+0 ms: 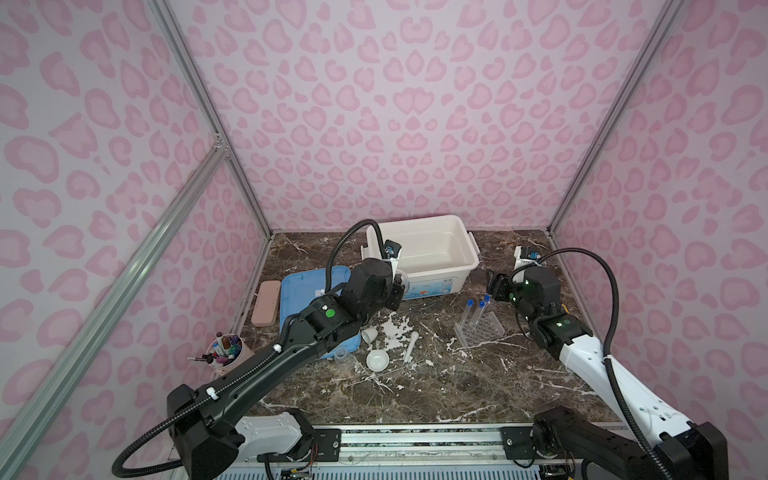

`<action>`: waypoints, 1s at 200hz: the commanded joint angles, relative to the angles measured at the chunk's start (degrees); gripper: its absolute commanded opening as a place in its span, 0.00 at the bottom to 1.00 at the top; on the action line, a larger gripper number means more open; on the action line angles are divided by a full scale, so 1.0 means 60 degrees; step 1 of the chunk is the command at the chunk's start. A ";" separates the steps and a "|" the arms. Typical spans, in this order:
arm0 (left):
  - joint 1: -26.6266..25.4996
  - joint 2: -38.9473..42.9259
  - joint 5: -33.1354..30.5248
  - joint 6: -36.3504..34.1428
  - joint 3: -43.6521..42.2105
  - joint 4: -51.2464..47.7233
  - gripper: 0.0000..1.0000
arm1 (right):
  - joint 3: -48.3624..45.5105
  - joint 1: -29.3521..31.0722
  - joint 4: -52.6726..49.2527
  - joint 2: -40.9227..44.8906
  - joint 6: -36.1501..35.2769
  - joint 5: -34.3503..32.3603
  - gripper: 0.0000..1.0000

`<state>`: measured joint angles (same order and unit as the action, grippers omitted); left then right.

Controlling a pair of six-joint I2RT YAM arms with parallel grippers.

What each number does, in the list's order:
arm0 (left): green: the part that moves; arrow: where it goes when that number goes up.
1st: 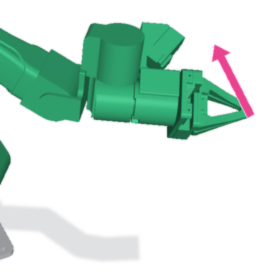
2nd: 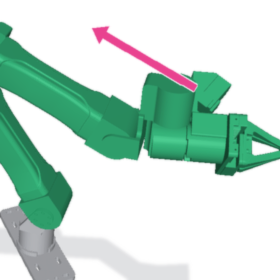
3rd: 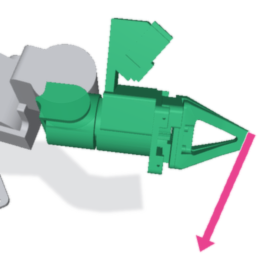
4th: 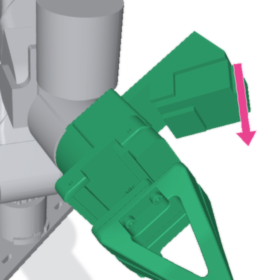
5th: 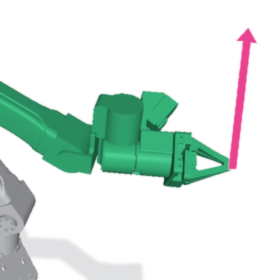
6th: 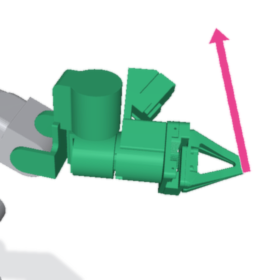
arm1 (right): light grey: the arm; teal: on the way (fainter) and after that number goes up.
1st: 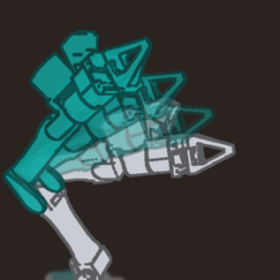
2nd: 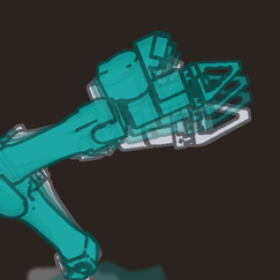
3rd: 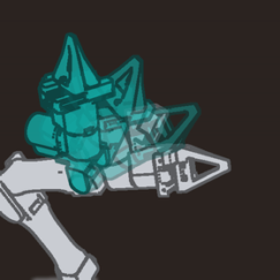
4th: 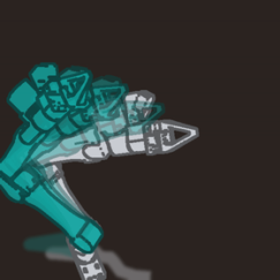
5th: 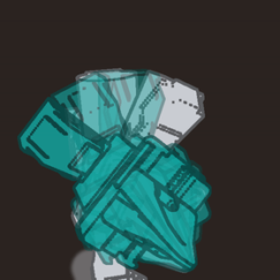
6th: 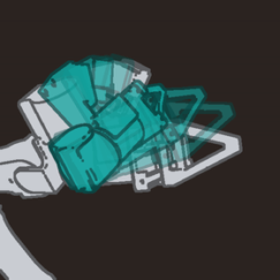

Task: Organize the chemistry lab equipment
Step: 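Lift the beaker with left gripper and carry it over the white bin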

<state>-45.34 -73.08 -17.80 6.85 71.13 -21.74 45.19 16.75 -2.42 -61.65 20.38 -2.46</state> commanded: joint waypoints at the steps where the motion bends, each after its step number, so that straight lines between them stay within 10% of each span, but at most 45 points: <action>1: 0.0429 -0.0575 0.0654 -0.0475 0.0622 0.0605 0.04 | 0.0209 -0.0130 0.0409 -0.0291 -0.0111 0.0374 0.72; 200: 0.2292 -0.6787 0.2064 -0.1221 0.5083 -0.0993 0.04 | 0.1243 -0.0672 0.0773 -0.2242 -0.0145 0.1216 0.70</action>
<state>-32.32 -112.07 -5.78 -0.60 100.55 -27.75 52.29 12.69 1.43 -74.63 19.75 4.38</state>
